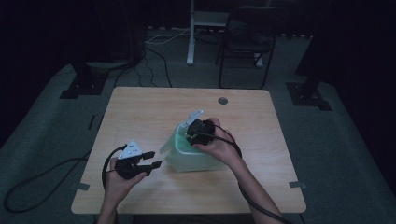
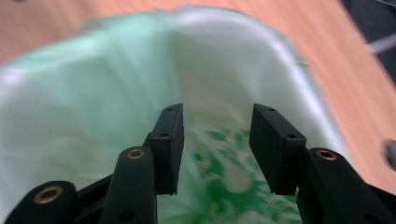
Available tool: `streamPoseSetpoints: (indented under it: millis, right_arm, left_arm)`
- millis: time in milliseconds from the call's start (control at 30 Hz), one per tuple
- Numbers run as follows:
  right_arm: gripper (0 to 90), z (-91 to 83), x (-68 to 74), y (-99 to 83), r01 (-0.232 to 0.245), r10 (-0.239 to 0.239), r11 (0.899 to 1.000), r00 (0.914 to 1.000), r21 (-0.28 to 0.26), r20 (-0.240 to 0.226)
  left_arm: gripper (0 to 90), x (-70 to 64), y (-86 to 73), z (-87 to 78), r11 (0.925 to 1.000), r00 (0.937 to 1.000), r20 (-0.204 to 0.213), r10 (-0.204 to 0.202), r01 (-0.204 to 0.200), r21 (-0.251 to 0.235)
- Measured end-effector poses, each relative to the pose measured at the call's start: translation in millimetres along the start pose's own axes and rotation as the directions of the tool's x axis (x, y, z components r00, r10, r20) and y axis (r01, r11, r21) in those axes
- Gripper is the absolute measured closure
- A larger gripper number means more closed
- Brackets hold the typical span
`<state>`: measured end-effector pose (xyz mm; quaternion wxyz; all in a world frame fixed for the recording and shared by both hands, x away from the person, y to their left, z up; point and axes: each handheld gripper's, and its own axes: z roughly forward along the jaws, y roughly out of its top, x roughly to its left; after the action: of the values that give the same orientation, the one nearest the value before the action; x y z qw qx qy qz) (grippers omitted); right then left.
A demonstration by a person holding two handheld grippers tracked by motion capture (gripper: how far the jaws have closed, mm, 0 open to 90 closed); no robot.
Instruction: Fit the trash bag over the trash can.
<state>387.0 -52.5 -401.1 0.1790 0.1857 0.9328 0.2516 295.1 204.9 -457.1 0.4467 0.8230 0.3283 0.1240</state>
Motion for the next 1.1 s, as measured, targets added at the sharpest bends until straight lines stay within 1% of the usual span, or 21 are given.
streamPoseSetpoints:
  millis: [67, 100, 133, 167, 200, 233, 267, 300, 333, 433, 467, 500, 567, 600, 633, 667, 700, 767, 1000, 1100]
  right_arm:
    - [53.4, -0.4, 3.6, 0.5, 0.015, -0.016, 1.000, 0.9977, -0.016, -0.065]
    - [53.0, -1.1, 5.3, 0.5, 0.018, -0.021, 0.999, 0.9950, -0.026, -0.098]
    - [52.9, -1.6, 5.7, 0.5, 0.022, -0.026, 0.999, 0.9928, -0.035, -0.117]
    - [52.9, -1.6, 5.7, 0.5, 0.022, -0.026, 0.999, 0.9928, -0.035, -0.117]
    - [52.1, -3.5, 5.9, 0.1, 0.019, -0.028, 0.998, 0.9844, -0.054, -0.174]
    - [51.1, -5.4, 4.7, -0.8, 0.011, -0.026, 0.997, 0.9769, -0.072, -0.212]
    - [51.1, -5.4, 4.7, -0.8, 0.011, -0.026, 0.997, 0.9769, -0.072, -0.212]
    - [50.8, -6.5, 4.0, -1.6, 0.002, -0.020, 0.997, 0.9744, -0.078, -0.224]
    - [50.1, -8.4, 1.5, -3.7, -0.015, -0.008, 0.995, 0.9725, -0.096, -0.233]
    - [48.1, -12.0, -4.3, -8.8, -0.046, 0.020, 0.992, 0.9760, -0.114, -0.217]
    - [48.1, -12.0, -4.3, -8.8, -0.046, 0.020, 0.992, 0.9760, -0.114, -0.217]
    - [47.7, -13.4, -7.0, -11.0, -0.060, 0.033, 0.991, 0.9768, -0.122, -0.211]
    - [45.8, -18.1, -14.7, -17.5, -0.098, 0.070, 0.984, 0.9804, -0.147, -0.184]
    - [45.8, -18.1, -14.7, -17.5, -0.098, 0.070, 0.984, 0.9804, -0.147, -0.184]
    - [45.4, -22.9, -22.0, -23.2, -0.137, 0.108, 0.975, 0.9797, -0.172, -0.169]
    - [45.1, -25.1, -25.0, -25.6, -0.153, 0.124, 0.972, 0.9789, -0.181, -0.162]
    - [45.1, -25.1, -25.0, -25.6, -0.153, 0.124, 0.972, 0.9789, -0.181, -0.162]
    - [44.8, -29.6, -31.0, -30.9, -0.185, 0.158, 0.963, 0.9761, -0.195, -0.149]
    - [43.9, -36.8, -42.5, -46.1, -0.239, 0.215, 0.939, 0.9689, -0.246, -0.123]
    - [43.5, -39.6, -46.9, -52.8, -0.264, 0.242, 0.927, 0.9638, -0.265, -0.113]
  left_arm:
    - [51.5, -0.3, 0.0, -0.2, 1.0000, 1.0000, 0.000, -0.001, 0.001, -0.001]
    - [51.5, -0.3, 0.1, -0.2, 1.0000, 1.0000, 0.000, 0.000, 0.000, -0.001]
    - [51.5, -0.3, 0.1, -0.2, 1.0000, 1.0000, 0.000, 0.000, 0.000, -0.001]
    - [51.5, -0.5, 0.2, -0.3, 1.0000, 1.0000, 0.000, 0.000, 0.000, -0.002]
    - [51.5, -0.7, 0.2, -0.3, 1.0000, 1.0000, 0.000, -0.001, 0.001, -0.002]
    - [51.5, -0.7, 0.2, -0.2, 1.0000, 1.0000, 0.000, 0.000, 0.000, -0.001]
    - [51.5, -0.7, 0.2, -0.2, 1.0000, 1.0000, 0.000, 0.000, 0.000, -0.001]
    - [51.5, -0.6, 0.2, -0.1, 1.0000, 1.0000, 0.000, 0.000, 0.000, -0.001]
    - [51.5, -0.5, 0.1, 0.0, 1.0000, 1.0000, 0.000, -0.001, 0.001, -0.001]
    - [51.5, -0.2, 0.0, -0.2, 1.0000, 1.0000, -0.001, -0.001, 0.001, -0.001]
    - [51.5, -0.2, 0.0, -0.2, 1.0000, 1.0000, -0.001, -0.001, 0.001, -0.001]
    - [51.5, -0.1, -0.1, -0.3, 1.0000, 1.0000, -0.001, -0.001, 0.001, -0.002]
    - [51.5, 0.2, 0.0, -0.5, 1.0000, 1.0000, -0.002, 0.001, -0.001, -0.002]
    - [51.5, 0.2, 0.0, -0.5, 1.0000, 1.0000, -0.002, 0.001, -0.001, -0.002]
    - [51.4, 0.2, -0.1, -0.5, 1.0000, 1.0000, -0.001, 0.000, 0.000, -0.001]
    - [51.5, 0.2, 0.0, -0.1, 1.0000, 1.0000, -0.001, 0.000, 0.000, 0.000]
    - [51.4, 0.2, 0.0, -0.1, 1.0000, 1.0000, -0.001, 0.000, 0.000, 0.000]
    - [51.4, 0.1, -0.1, 0.7, 1.0000, 1.0000, 0.000, 0.001, -0.001, 0.003]
    - [51.5, 0.1, -0.2, 0.4, 1.0000, 1.0000, 0.000, -0.001, 0.001, 0.002]
    - [51.4, 0.0, -0.2, 0.5, 1.0000, 1.0000, 0.000, -0.001, 0.001, 0.003]
